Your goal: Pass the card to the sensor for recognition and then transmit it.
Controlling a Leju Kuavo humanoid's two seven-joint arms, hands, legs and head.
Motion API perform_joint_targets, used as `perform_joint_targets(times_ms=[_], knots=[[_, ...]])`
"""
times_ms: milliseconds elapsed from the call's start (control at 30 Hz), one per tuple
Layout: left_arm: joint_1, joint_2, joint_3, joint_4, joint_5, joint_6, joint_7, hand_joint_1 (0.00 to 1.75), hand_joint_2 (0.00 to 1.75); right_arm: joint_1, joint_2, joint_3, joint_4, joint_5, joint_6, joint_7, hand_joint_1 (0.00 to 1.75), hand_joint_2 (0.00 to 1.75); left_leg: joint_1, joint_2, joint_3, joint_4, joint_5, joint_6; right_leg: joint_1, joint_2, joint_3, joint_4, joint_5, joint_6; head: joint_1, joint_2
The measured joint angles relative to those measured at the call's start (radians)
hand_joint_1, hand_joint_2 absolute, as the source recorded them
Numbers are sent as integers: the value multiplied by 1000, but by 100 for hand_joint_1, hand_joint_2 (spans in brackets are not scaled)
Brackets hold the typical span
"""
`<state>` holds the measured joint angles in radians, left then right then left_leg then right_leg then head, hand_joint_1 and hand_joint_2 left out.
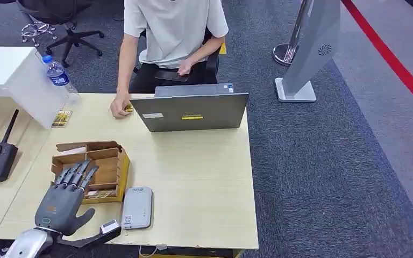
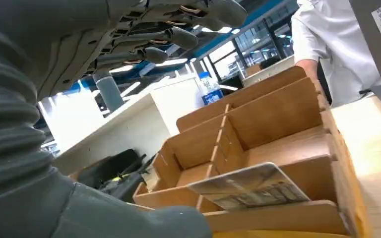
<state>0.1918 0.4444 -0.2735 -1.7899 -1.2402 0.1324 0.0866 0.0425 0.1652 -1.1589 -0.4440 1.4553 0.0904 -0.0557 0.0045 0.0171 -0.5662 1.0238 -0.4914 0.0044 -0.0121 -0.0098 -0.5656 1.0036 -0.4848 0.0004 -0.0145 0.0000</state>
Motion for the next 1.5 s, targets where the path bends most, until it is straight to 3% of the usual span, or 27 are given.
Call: perform_joint_targets(times_ms=[767,800,1500], knots=[[-72,-62,-11,108,-14,-18,10,0,175,-5,3,-40,-10,61,10,-14,0,0,0,0,0,0,0,0,0,0,0,0,0,0,0,0],[-73,-63,-11,110,-14,-22,10,175,175,-5,3,-43,-10,62,11,-16,0,0,0,0,0,0,0,0,0,0,0,0,0,0,0,0],[-86,-70,-11,135,28,-40,-21,175,175,-8,3,-69,-11,80,19,-26,0,0,0,0,0,0,0,0,0,0,0,0,0,0,0,0]])
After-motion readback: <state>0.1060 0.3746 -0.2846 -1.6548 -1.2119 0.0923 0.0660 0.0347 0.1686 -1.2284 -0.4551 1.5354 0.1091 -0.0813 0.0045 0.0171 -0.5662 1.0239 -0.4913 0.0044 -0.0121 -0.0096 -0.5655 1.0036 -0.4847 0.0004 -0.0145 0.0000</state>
